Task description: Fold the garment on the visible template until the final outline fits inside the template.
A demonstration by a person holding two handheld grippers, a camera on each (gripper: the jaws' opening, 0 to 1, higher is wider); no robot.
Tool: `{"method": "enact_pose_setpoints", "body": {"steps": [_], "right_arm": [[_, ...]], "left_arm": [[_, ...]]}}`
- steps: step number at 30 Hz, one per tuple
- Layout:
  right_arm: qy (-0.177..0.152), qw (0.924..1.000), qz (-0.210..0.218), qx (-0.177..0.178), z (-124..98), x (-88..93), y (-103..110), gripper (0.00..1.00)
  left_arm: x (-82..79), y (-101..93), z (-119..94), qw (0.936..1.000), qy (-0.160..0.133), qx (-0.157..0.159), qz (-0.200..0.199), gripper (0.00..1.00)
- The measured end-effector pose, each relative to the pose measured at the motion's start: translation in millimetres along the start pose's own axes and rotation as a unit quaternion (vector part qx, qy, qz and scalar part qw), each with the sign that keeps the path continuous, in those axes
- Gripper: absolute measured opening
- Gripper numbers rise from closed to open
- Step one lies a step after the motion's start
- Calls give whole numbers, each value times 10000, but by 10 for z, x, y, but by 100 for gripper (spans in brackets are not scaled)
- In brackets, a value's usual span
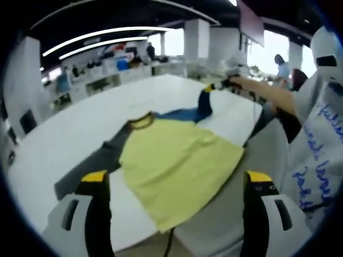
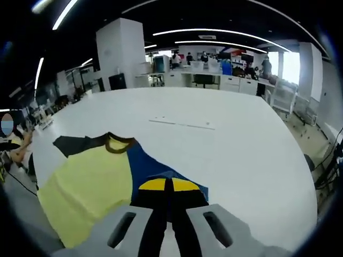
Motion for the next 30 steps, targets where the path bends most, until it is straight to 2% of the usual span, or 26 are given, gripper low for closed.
{"method": "enact_pose_setpoints", "body": {"steps": [14,30], "right_arm": [[-39,9999,-35,-119,116,-129,-26,1],[-115,9992,-174,-352,347,-331,98,1]], "left_arm": [[59,42,-39,10000,14,10,-26,99],[15,32,-66,9999,-100,-13,11,99]]}}
Point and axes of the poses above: the point that each gripper's makers call its tool centre point, and the gripper's own axes: z roughly forward along the fingers, y roughly to its left, x roughly out of its underside, the point moved 8 cm from there along -z, roughly backward along the fingers, and after that the axes turned 14 degrees about -x, right-handed, at the moved point
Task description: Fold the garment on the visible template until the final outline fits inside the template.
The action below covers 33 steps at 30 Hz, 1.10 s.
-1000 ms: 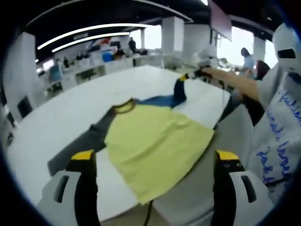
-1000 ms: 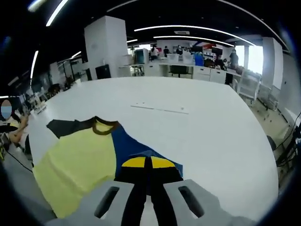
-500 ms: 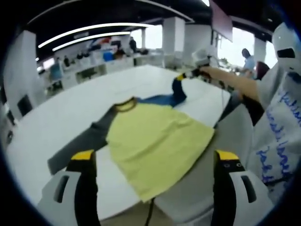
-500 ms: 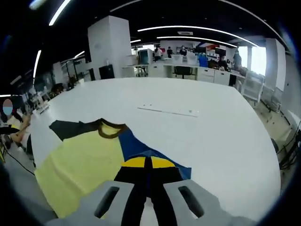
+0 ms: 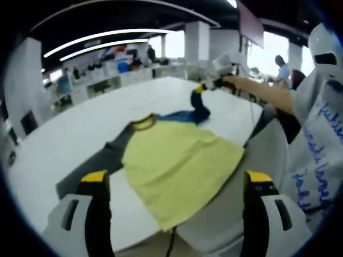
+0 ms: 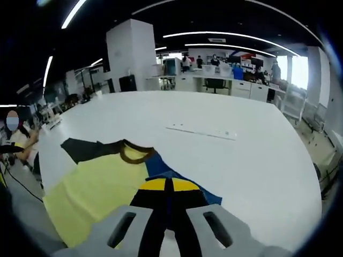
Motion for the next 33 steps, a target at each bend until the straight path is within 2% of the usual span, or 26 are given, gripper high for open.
{"method": "enact_pose_setpoints", "body": {"steps": [11,33], "right_arm": [[49,9995,-175,-268,282,-160,226,1],[194,9949,-323,-938,822,-224,766,1]], "left_arm": [[10,-6,-35,10000,-6,-15,22,99],[106,56,-90,9995,-57,-161,-270,99]]}}
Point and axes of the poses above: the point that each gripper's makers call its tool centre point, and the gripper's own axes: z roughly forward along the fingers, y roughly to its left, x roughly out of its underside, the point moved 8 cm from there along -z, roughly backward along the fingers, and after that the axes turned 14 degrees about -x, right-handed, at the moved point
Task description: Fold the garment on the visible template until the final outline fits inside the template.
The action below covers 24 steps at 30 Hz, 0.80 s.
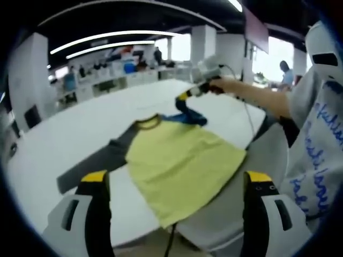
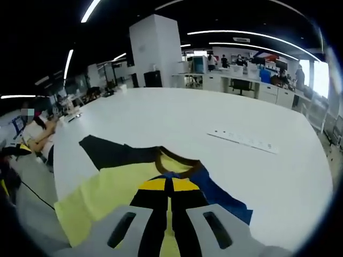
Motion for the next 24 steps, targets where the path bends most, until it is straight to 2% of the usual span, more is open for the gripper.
{"method": "enact_pose_setpoints", "body": {"steps": [14,24], "right_arm": [[26,9994,-53,-340,353,-85,230,1],[28,9984,15,-571,565,-58,390,1]], "left_arm": [[16,59,-16,10000,42,-30,-6,99],[40,87,-31,9999,74,-78,-105,99]]}}
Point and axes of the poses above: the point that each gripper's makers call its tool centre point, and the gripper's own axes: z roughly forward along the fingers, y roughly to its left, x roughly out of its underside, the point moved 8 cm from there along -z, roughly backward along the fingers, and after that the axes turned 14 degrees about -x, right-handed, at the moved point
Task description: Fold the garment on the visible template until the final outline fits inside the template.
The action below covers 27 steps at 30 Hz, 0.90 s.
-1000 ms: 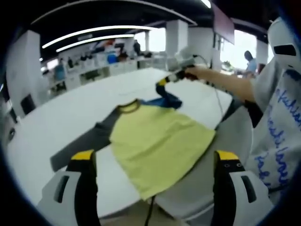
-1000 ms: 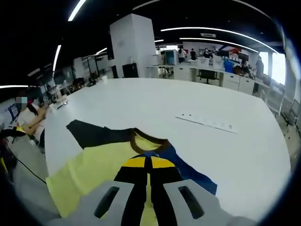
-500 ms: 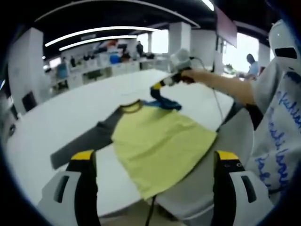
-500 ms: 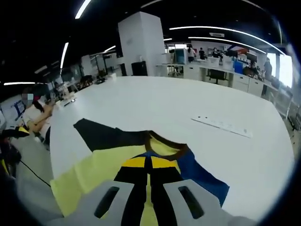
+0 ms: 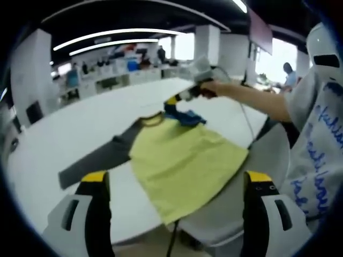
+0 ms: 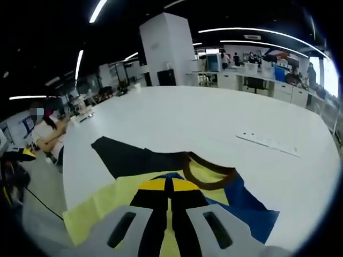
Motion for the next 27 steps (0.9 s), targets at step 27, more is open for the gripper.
{"method": "enact_pose_setpoints", "body": {"steps": [27], "right_arm": [[-23,9989,128,-450,486,-13,235,1]], "left_arm": [[-25,50,-19,10000,90,-40,14,99]]}}
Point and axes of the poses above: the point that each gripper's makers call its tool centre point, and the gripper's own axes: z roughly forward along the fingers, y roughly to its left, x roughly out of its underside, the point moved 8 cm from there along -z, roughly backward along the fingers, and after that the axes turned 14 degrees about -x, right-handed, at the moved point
